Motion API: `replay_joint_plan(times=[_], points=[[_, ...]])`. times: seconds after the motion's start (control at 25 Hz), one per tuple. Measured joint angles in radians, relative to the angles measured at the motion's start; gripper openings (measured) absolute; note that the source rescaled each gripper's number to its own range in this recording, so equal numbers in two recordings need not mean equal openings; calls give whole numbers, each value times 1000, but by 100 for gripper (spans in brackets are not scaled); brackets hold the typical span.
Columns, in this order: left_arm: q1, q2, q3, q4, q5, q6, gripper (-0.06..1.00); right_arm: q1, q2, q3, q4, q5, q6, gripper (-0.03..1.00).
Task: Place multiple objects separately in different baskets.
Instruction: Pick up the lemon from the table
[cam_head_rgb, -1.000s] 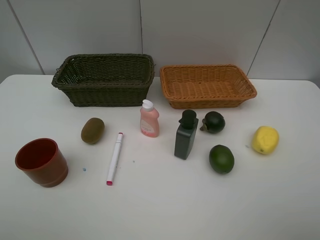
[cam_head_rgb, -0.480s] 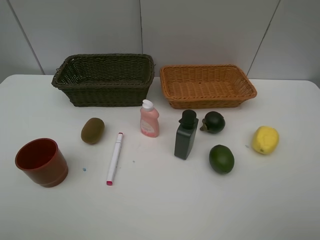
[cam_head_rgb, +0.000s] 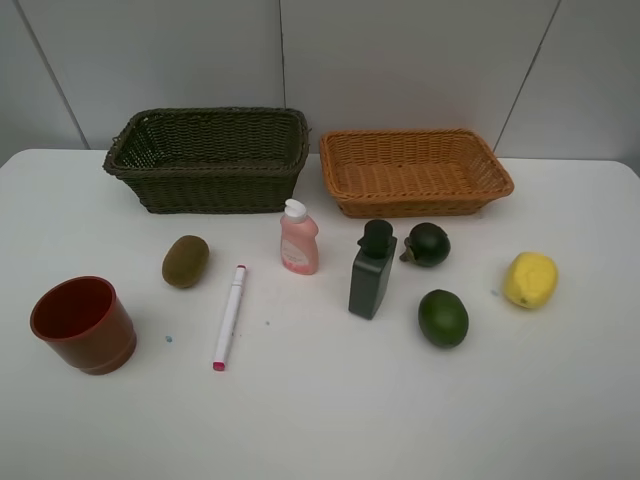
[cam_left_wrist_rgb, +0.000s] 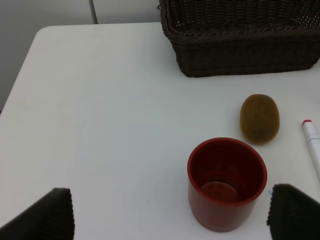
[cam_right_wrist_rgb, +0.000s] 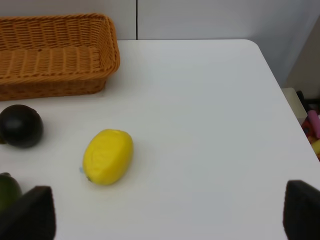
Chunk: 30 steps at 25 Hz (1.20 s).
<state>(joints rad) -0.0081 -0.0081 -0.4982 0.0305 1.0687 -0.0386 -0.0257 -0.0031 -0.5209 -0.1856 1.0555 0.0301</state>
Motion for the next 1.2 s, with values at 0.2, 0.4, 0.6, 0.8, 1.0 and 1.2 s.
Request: replay_joint_plan(times=[0.2, 0.4, 0.6, 0.8, 1.0, 1.2], points=[[0, 0, 0, 0, 0, 0, 100, 0, 0, 0, 0, 0, 0, 100], [0, 0, 0, 0, 0, 0, 100, 0, 0, 0, 0, 0, 0, 100], [0, 0, 0, 0, 0, 0, 100, 0, 48, 0, 0, 0, 0, 100], [0, 0, 0, 0, 0, 0, 100, 0, 289, -24, 4, -10, 2, 100], [0, 0, 0, 0, 0, 0, 100, 0, 587, -120, 4, -98, 3, 100], [0, 0, 0, 0, 0, 0, 100, 0, 878, -199, 53, -156, 3, 100]])
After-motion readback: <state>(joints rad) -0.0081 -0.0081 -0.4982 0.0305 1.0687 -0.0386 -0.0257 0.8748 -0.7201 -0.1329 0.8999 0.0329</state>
